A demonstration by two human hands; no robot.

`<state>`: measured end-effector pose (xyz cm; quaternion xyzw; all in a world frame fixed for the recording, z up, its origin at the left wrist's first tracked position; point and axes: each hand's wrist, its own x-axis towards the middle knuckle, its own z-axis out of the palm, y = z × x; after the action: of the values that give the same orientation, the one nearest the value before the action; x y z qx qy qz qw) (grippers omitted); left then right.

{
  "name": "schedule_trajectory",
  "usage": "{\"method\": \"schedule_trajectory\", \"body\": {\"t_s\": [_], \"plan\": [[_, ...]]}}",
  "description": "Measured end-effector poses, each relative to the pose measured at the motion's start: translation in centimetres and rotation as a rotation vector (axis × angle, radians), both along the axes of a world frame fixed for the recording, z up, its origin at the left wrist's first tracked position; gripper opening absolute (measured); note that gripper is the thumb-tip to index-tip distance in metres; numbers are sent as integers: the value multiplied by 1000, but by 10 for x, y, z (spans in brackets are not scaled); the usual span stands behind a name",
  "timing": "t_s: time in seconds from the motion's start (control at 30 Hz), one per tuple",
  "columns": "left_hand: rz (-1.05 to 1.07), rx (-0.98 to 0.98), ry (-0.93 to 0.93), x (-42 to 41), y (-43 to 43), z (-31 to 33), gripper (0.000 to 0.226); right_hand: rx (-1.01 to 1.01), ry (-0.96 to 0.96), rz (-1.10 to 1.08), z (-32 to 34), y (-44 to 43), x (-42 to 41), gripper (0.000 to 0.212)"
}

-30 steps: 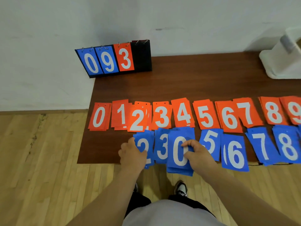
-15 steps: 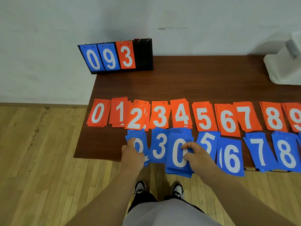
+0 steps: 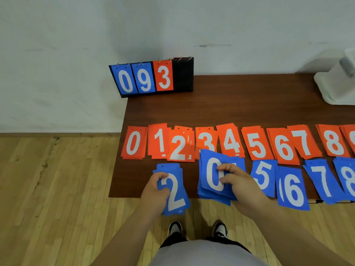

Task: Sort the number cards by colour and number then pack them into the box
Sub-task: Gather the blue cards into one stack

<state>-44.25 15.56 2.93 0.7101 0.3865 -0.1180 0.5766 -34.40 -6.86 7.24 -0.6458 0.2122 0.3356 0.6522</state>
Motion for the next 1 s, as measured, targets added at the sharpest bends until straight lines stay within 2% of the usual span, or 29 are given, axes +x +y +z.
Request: {"method": "schedule_trajectory", "body": {"t_s": [0.13,0.2,0.33,0.43,0.53,0.67,0.77,0.9,0.93,1.0], "plan": [[-83,-144,-148,1,18,38,48,366,97,-74,29,36,-7,32],[-95,-198,-214,5,24,57,49,435,76,-45,40,51,-10,33],[-162,-184,-367,11,30,89,52,297,-87,41,52,71,-12,32],[-196,-118,-444,13,30,102,41,137,-172,99,54,76,-13,29],[-239,-116,-481,16,25,106,24,81,-200,133,52,75,-17,31],[-288,-267,-462,20,10,109,13,48,-259,214,54,67,-22,32],[-331,-270,-420,24,-5,110,12,47,-251,249,51,54,-18,28],[-259,-374,-357,35,-26,103,16,57,-218,237,41,28,-2,25],[-222,-352,-350,39,-32,97,17,23,-215,225,36,19,4,26],[-176,-182,-310,50,-46,79,18,-97,-220,198,26,-6,18,26]]}}
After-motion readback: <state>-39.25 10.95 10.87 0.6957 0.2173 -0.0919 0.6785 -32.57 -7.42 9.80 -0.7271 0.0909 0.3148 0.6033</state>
